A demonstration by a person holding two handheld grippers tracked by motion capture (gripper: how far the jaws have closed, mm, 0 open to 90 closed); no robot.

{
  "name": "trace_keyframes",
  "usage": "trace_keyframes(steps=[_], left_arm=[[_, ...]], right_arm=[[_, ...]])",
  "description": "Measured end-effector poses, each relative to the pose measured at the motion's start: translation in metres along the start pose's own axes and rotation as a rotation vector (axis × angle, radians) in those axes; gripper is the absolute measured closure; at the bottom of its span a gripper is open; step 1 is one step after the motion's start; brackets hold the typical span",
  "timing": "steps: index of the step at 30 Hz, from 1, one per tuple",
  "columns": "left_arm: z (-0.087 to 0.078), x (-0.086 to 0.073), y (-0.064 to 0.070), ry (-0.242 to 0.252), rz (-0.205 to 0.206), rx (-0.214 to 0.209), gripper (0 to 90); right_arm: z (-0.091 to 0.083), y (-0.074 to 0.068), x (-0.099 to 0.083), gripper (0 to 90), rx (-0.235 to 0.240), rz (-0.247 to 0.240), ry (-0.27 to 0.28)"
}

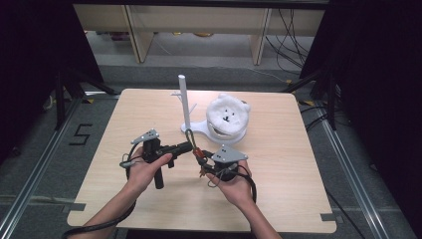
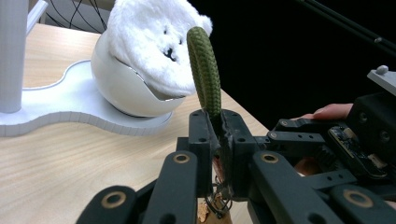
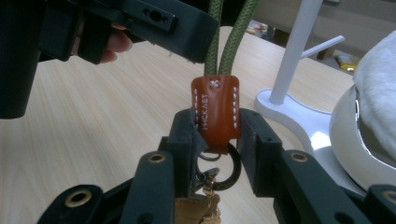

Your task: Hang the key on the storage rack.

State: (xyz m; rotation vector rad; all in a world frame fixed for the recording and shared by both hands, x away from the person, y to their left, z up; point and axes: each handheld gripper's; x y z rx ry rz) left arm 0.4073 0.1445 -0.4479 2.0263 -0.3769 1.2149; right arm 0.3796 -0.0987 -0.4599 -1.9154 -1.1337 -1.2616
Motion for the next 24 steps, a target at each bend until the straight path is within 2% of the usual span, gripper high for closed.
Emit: trace_keyframes(steps=[4,6,8,11,12,13,15,16,17,18,19,20,21,22,23,24], left_arm=[[-0.002,0.004,0.002,0.008,0.049,0.033,83.8],[-0.004,0.006,0.000,0.015,0.057,0.051,83.9],[-0.006,0.008,-0.002,0.038,0.054,0.054,83.9],[-0.009,0.011,-0.003,0.056,0.058,0.061,84.0],[-0.011,0.012,-0.004,0.063,0.064,0.066,84.0],[-0.012,0.013,-0.004,0.067,0.072,0.073,84.0],[-0.014,0.015,-0.004,0.075,0.091,0.083,84.1],[-0.015,0.016,-0.004,0.079,0.102,0.090,84.1],[-0.015,0.017,-0.004,0.081,0.111,0.093,84.0],[-0.016,0.017,-0.004,0.084,0.121,0.100,84.1],[-0.016,0.018,-0.004,0.085,0.128,0.106,84.1],[-0.016,0.018,-0.004,0.090,0.142,0.113,84.0],[-0.017,0.019,-0.004,0.091,0.149,0.121,84.1],[-0.017,0.020,-0.004,0.097,0.158,0.129,84.1],[-0.018,0.021,-0.005,0.100,0.163,0.134,84.0],[-0.019,0.022,-0.005,0.105,0.167,0.143,84.0]], right_arm=[[0.000,0.000,0.000,64.0,0.004,0.006,0.003],[0.000,-0.002,0.000,63.3,0.014,0.023,-0.004],[-0.002,-0.003,0.000,62.3,0.002,0.047,0.004],[-0.005,0.000,0.000,60.7,0.010,0.033,0.003],[-0.004,0.001,-0.001,60.3,0.018,0.031,0.018],[-0.006,0.001,-0.001,60.0,0.011,0.049,0.013],[-0.008,0.001,-0.002,59.6,0.007,0.053,0.017],[-0.010,0.001,-0.002,59.5,-0.002,0.047,0.006],[-0.011,0.003,-0.003,59.5,-0.015,0.029,0.016],[-0.013,0.001,-0.004,59.3,-0.015,0.068,0.010],[-0.015,0.002,-0.005,59.2,-0.014,0.056,0.005],[-0.016,0.002,-0.006,59.1,-0.020,0.066,0.009],[-0.018,0.004,-0.007,59.0,-0.039,0.054,0.020],[-0.018,0.004,-0.008,59.0,-0.027,0.054,0.013],[-0.021,0.005,-0.009,58.9,-0.038,0.042,0.010],[-0.023,0.005,-0.009,58.9,-0.046,0.057,0.008]])
Point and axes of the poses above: each handheld gripper's, and its own axes: z roughly forward along the jaws, x roughly out of its top, y roughly to its right, and after that the axes turned 12 degrees about x, right-handed
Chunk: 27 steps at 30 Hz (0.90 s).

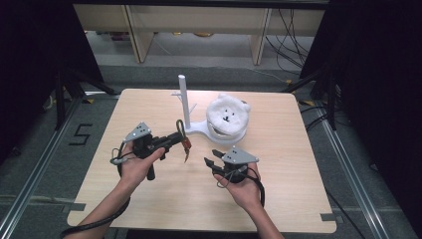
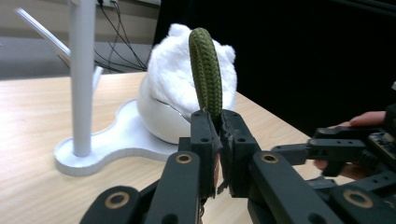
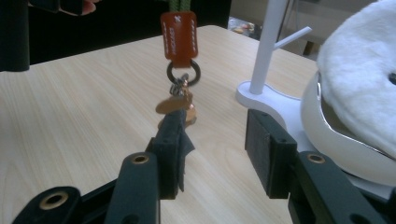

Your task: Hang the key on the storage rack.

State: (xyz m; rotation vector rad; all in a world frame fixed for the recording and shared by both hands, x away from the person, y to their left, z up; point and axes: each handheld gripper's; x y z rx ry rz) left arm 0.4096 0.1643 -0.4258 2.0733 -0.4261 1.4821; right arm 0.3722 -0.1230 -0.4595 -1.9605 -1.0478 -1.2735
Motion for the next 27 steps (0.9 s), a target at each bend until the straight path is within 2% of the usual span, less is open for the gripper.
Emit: trace_keyframes(steps=[4,5,6,7,10,11,15,16,17,18,19,20,21,23,25,26,27], left_arm=[[-0.002,0.005,-0.004,0.019,0.008,0.037,84.1],[-0.002,0.006,-0.005,0.021,0.011,0.044,84.1],[-0.003,0.008,-0.006,0.026,0.022,0.060,84.0],[-0.003,0.009,-0.007,0.029,0.027,0.068,84.0],[-0.003,0.013,-0.011,0.037,0.037,0.099,84.1],[-0.003,0.014,-0.013,0.039,0.038,0.111,84.0],[-0.002,0.017,-0.018,0.046,0.036,0.137,84.0],[-0.002,0.018,-0.019,0.047,0.034,0.146,84.1],[-0.002,0.018,-0.020,0.051,0.035,0.149,84.0],[-0.002,0.019,-0.022,0.051,0.041,0.158,84.0],[-0.001,0.020,-0.023,0.052,0.045,0.162,84.0],[-0.001,0.021,-0.024,0.054,0.046,0.170,84.0],[0.000,0.022,-0.024,0.054,0.048,0.175,84.0],[0.001,0.023,-0.026,0.059,0.048,0.185,84.0],[0.002,0.025,-0.028,0.063,0.052,0.196,84.0],[0.003,0.026,-0.029,0.064,0.052,0.200,84.0],[0.003,0.026,-0.030,0.062,0.054,0.205,84.0]], right_arm=[[-0.006,0.003,-0.003,58.7,-0.014,-0.006,0.015],[-0.009,0.002,-0.004,58.7,-0.023,0.020,-0.002],[-0.009,0.004,-0.006,58.6,-0.021,0.012,0.022],[-0.012,0.004,-0.006,58.5,-0.028,0.007,0.004],[-0.016,0.005,-0.009,58.3,-0.050,0.028,0.012],[-0.016,0.006,-0.010,58.2,-0.049,0.022,0.019],[-0.023,0.008,-0.012,57.5,-0.061,0.042,0.009],[-0.023,0.008,-0.013,57.4,-0.070,0.048,0.019],[-0.023,0.009,-0.014,57.3,-0.058,0.052,0.030],[-0.026,0.010,-0.014,57.2,-0.073,0.048,0.017],[-0.026,0.011,-0.016,57.1,-0.062,0.049,0.031],[-0.028,0.010,-0.017,57.0,-0.080,0.062,0.016],[-0.029,0.010,-0.019,56.9,-0.096,0.064,0.028],[-0.031,0.010,-0.021,56.7,-0.096,0.078,0.018],[-0.034,0.012,-0.024,56.4,-0.084,0.069,0.006],[-0.034,0.011,-0.026,56.3,-0.082,0.090,0.026],[-0.037,0.011,-0.027,56.3,-0.101,0.090,0.008]])
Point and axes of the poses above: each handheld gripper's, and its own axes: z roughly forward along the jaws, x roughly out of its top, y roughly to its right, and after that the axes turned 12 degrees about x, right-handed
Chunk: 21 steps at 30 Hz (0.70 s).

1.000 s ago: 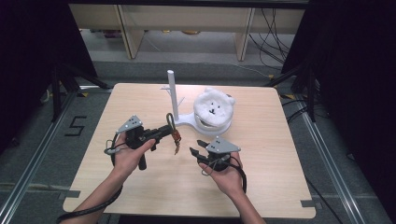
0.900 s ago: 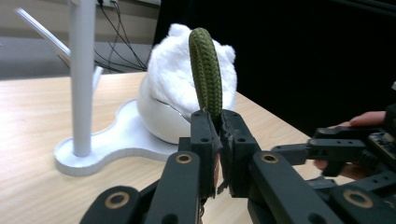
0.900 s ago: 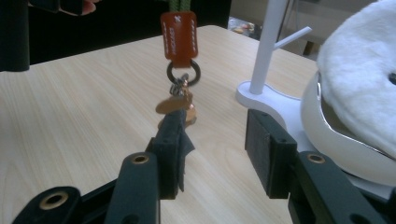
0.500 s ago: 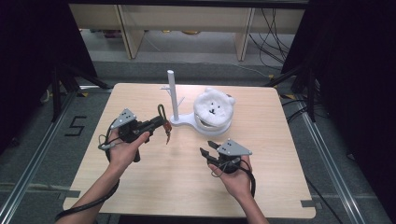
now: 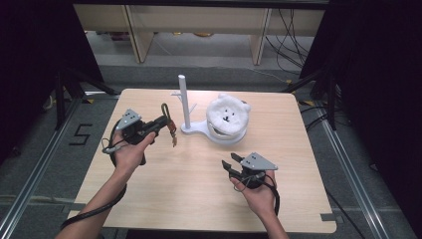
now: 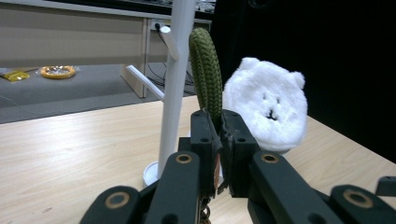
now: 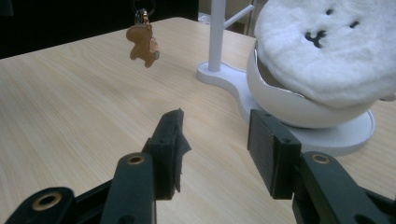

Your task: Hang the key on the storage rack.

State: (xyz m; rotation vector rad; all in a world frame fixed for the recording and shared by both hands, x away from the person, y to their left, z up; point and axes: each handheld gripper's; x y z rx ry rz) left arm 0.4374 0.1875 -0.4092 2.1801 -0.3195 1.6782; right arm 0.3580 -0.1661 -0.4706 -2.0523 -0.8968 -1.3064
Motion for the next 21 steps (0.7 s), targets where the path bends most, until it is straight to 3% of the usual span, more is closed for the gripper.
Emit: trace_keyframes(steps=[2,4,5,6,8,13,14,15,19,20,21], left_arm=[[0.002,0.001,0.000,0.001,0.006,0.009,84.0],[0.004,0.002,0.000,0.001,0.007,0.013,84.0],[0.005,0.002,0.000,0.000,0.011,0.016,84.1],[0.005,0.003,0.000,0.000,0.011,0.018,84.0],[0.006,0.003,-0.001,0.001,0.014,0.024,84.0],[0.009,0.005,-0.003,0.005,0.016,0.038,84.0],[0.010,0.006,-0.003,0.006,0.015,0.040,84.0],[0.010,0.007,-0.004,0.008,0.019,0.043,84.0],[0.012,0.010,-0.005,0.013,0.023,0.056,84.0],[0.013,0.011,-0.005,0.012,0.025,0.057,84.0],[0.014,0.012,-0.005,0.015,0.024,0.058,84.0]], right_arm=[[-0.003,0.000,-0.002,56.1,-0.007,0.015,0.000],[-0.003,0.004,-0.003,56.0,0.003,-0.006,0.028],[-0.005,0.006,-0.003,56.0,-0.029,-0.029,0.028],[-0.006,0.004,-0.004,55.9,-0.028,0.000,0.034],[-0.008,0.007,-0.004,55.8,-0.011,-0.009,0.032],[-0.015,0.009,-0.007,55.4,-0.037,0.010,0.019],[-0.015,0.009,-0.009,55.3,-0.054,0.001,0.038],[-0.016,0.009,-0.009,55.3,-0.037,0.023,0.028],[-0.018,0.012,-0.013,55.2,-0.048,-0.002,0.044],[-0.019,0.009,-0.014,55.1,-0.055,0.042,0.024],[-0.019,0.009,-0.014,55.1,-0.057,0.038,0.023]])
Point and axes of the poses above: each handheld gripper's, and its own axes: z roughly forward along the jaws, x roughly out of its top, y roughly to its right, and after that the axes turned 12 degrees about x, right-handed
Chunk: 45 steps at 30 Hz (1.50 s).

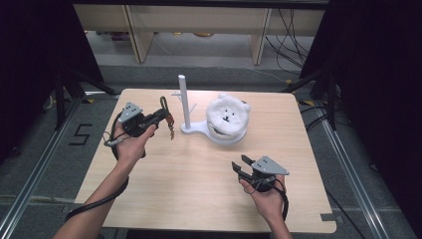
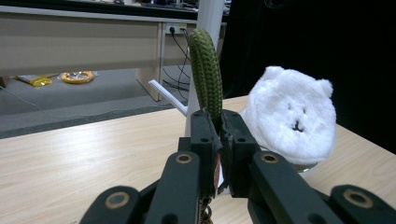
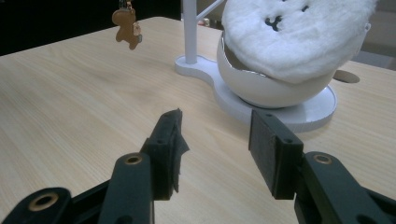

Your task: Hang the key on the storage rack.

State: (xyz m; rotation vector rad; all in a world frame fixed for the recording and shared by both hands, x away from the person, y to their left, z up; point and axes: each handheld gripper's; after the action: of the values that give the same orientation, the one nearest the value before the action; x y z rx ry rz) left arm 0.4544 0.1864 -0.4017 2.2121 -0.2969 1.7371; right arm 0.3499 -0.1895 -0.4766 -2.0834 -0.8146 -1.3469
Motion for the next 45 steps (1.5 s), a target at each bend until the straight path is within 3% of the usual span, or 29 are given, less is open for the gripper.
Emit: trace_keyframes(steps=[1,4,7,8,14,15,16,20,23,24,29,37,39,45], left_arm=[[0.001,0.001,0.000,0.002,0.002,0.002,84.0],[0.003,0.002,0.001,0.002,0.006,0.007,84.0],[0.006,0.004,0.001,0.005,0.009,0.014,84.0],[0.008,0.005,0.001,0.006,0.013,0.018,84.0],[0.013,0.008,0.003,0.005,0.021,0.032,84.0],[0.015,0.008,0.004,0.005,0.019,0.035,84.0],[0.015,0.008,0.004,0.005,0.021,0.037,84.0],[0.018,0.009,0.004,0.001,0.024,0.051,84.0],[0.021,0.009,0.003,-0.004,0.029,0.061,84.0],[0.022,0.009,0.003,-0.008,0.033,0.062,84.0],[0.025,0.010,0.004,-0.015,0.051,0.070,83.9],[0.030,0.010,0.007,-0.024,0.067,0.077,83.9],[0.031,0.010,0.008,-0.027,0.077,0.079,83.9],[0.032,0.011,0.012,-0.026,0.109,0.089,83.8]], right_arm=[[0.001,0.002,-0.001,55.0,-0.003,-0.016,0.018],[0.001,0.003,-0.001,54.8,0.013,-0.021,0.005],[0.000,0.004,-0.001,54.8,-0.004,-0.039,0.012],[-0.001,0.002,-0.001,54.8,0.002,-0.016,0.005],[0.000,0.003,-0.001,54.7,0.016,-0.013,0.028],[0.000,0.004,-0.001,54.7,0.011,-0.031,0.028],[-0.002,0.001,-0.002,54.7,-0.001,0.012,0.014],[-0.002,0.001,-0.002,54.5,-0.003,0.029,0.016],[-0.002,0.002,-0.003,54.5,-0.004,0.018,0.018],[-0.002,0.005,-0.002,54.5,0.001,-0.011,0.020],[-0.002,0.004,-0.003,54.4,0.005,0.008,0.013],[-0.002,0.006,-0.004,54.3,0.007,-0.020,0.016],[-0.003,0.006,-0.004,54.3,0.003,0.006,0.010],[-0.001,0.006,-0.006,54.2,0.023,0.026,0.025]])
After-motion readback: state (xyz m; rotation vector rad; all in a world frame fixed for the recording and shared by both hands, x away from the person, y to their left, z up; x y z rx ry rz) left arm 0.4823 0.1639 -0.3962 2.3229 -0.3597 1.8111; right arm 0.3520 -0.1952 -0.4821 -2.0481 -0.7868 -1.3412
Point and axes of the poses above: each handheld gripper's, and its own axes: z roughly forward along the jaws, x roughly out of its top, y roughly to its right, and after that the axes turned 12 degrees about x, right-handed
